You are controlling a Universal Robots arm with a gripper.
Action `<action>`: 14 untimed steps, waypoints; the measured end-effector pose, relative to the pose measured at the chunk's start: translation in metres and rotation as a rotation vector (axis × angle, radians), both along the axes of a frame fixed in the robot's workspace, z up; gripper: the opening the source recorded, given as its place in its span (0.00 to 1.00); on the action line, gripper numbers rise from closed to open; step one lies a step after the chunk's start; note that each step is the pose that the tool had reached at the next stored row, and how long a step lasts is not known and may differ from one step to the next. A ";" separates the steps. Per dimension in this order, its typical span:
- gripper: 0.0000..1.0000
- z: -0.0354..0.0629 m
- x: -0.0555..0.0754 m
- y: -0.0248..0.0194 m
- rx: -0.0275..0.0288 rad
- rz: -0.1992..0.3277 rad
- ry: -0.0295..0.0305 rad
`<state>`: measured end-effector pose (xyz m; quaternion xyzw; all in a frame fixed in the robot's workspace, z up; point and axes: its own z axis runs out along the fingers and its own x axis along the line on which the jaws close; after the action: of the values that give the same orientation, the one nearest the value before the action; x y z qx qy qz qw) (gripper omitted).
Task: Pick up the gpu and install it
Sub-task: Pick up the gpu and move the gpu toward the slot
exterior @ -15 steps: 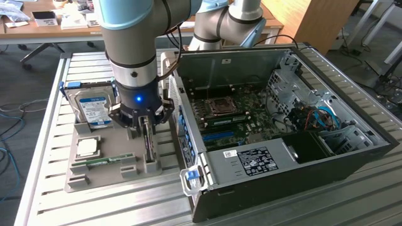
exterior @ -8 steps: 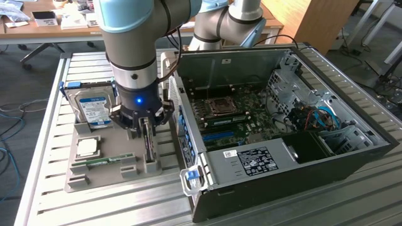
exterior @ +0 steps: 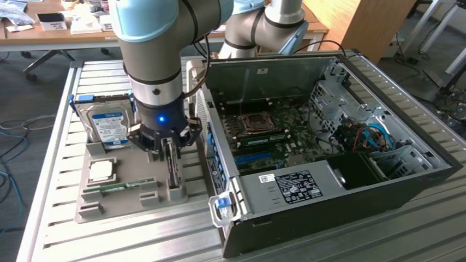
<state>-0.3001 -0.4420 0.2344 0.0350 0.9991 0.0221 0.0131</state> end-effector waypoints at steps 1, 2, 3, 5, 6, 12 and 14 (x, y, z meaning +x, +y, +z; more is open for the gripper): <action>0.42 -0.0005 0.000 0.0000 0.0000 0.000 0.0000; 0.42 -0.0009 0.000 0.0000 0.0000 0.000 0.0000; 0.42 -0.0014 0.000 0.0000 0.0000 0.000 0.0000; 0.42 -0.0023 0.000 0.0000 0.0000 0.000 0.0000; 0.42 -0.0027 0.000 0.0000 0.0000 0.000 0.0000; 0.42 -0.0045 0.000 0.0000 -0.0001 0.000 0.0001; 0.42 -0.0050 0.000 0.0000 0.0000 0.000 0.0000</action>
<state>-0.3000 -0.4420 0.2294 0.0351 0.9991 0.0220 0.0131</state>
